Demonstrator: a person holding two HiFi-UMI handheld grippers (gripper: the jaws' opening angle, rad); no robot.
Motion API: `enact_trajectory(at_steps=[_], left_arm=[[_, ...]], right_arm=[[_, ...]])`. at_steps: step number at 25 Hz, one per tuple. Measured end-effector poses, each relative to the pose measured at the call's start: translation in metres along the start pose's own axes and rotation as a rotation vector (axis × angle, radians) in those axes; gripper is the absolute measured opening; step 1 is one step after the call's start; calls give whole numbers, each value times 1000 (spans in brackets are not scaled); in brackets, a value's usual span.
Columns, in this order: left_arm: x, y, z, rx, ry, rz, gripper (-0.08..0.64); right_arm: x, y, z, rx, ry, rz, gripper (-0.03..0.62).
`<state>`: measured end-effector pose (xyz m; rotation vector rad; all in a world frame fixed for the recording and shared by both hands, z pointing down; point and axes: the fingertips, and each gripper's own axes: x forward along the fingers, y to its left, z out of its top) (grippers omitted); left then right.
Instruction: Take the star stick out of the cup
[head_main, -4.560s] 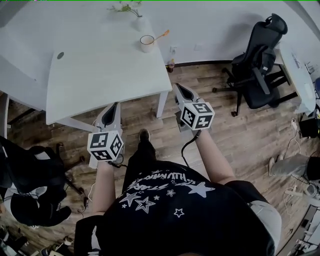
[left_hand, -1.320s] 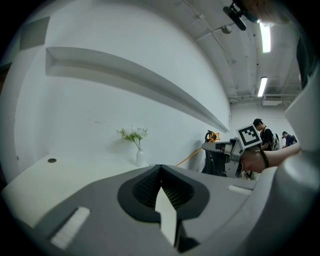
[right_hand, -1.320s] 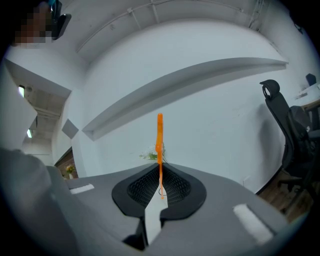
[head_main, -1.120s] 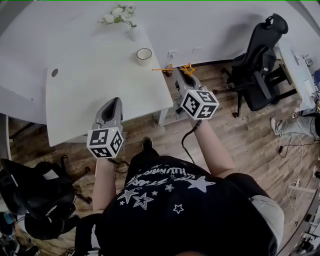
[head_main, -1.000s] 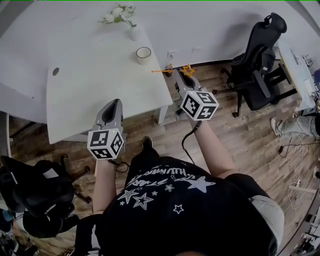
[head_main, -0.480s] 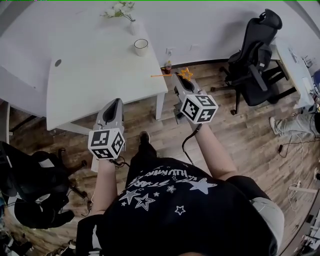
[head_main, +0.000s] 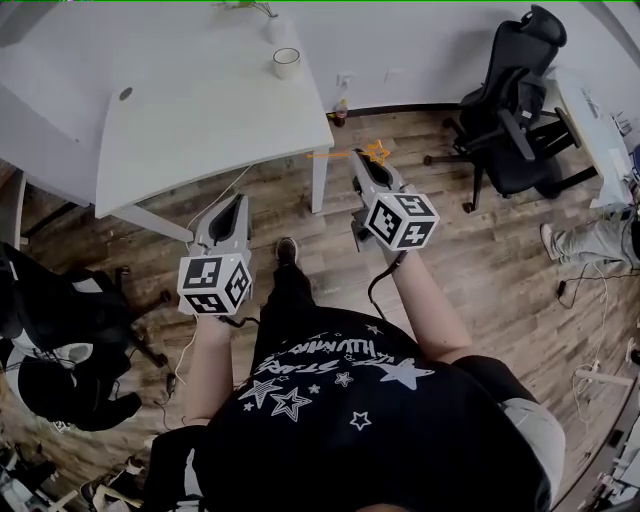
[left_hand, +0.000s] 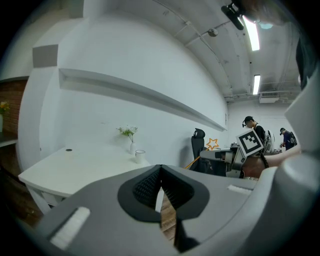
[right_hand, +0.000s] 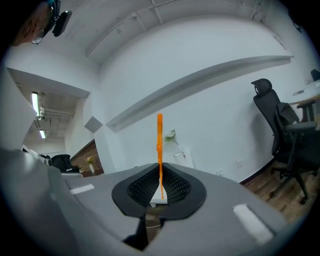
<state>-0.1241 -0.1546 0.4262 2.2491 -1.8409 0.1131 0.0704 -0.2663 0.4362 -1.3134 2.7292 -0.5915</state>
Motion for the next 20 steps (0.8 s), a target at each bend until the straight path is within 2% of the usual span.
enact_trajectory(at_steps=[9,20], left_arm=[[-43,-19,-18,-31,-7,46,3],[-54,-22,-19,-27,-19,58,3]], right_arm=[[-37,11,-8,-7,13,30,32],[-51,15,-16,-1,19,34,31]])
